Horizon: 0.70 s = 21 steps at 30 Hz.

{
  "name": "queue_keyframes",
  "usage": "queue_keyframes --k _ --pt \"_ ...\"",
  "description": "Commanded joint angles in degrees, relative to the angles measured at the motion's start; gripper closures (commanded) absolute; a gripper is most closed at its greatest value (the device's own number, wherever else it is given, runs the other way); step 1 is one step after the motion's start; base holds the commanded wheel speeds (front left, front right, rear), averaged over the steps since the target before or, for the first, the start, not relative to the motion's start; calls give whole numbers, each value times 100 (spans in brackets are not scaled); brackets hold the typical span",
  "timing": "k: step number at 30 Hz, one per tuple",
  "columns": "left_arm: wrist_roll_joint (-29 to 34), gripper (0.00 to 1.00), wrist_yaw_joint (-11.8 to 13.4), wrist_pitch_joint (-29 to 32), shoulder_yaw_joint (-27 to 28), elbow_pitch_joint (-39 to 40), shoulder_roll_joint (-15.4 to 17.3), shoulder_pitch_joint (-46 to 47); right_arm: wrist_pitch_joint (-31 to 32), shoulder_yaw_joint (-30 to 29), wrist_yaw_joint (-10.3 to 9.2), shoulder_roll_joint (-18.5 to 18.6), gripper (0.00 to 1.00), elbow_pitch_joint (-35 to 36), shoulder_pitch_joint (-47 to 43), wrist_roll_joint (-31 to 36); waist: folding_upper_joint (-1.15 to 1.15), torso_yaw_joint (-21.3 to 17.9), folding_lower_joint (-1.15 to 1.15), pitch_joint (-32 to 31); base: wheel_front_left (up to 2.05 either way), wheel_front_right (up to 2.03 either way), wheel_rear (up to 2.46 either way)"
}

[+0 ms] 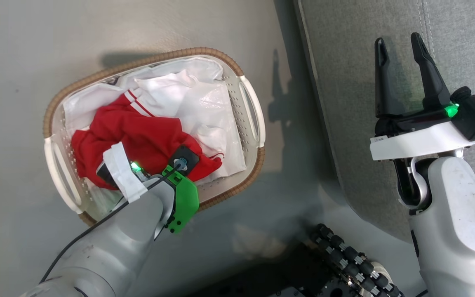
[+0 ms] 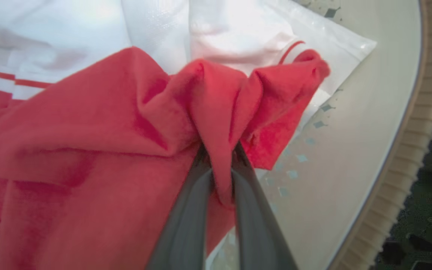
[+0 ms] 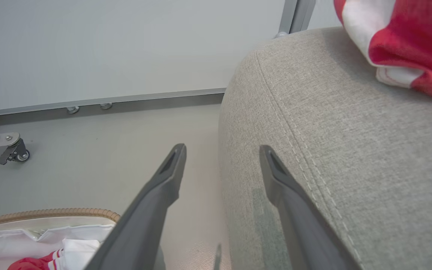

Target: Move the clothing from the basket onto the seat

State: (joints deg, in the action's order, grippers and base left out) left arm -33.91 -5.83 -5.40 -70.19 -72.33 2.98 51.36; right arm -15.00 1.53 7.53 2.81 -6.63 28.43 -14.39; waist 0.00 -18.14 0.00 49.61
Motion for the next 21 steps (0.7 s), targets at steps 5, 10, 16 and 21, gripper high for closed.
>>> queue_keyframes --k 5,10,16,21 --pt "-37 100 -49 -245 -45 173 0 -173 -28 -87 -8 18 0 -115 -170 246 0 362 0 -545 0 0 0" --pt "-99 100 -86 -437 -99 494 -5 -336 -28 -180 -8 19 0 -232 -343 481 0 663 0 -1146 0 0 0" --pt "-201 100 -122 -699 -124 674 -7 -493 -28 -272 -8 20 0 -331 -650 690 0 975 0 -1938 0 0 0" --pt "-261 100 -137 -873 -122 777 -8 -598 -28 -329 -8 20 0 -460 -982 844 0 1185 0 -2639 0 0 0"
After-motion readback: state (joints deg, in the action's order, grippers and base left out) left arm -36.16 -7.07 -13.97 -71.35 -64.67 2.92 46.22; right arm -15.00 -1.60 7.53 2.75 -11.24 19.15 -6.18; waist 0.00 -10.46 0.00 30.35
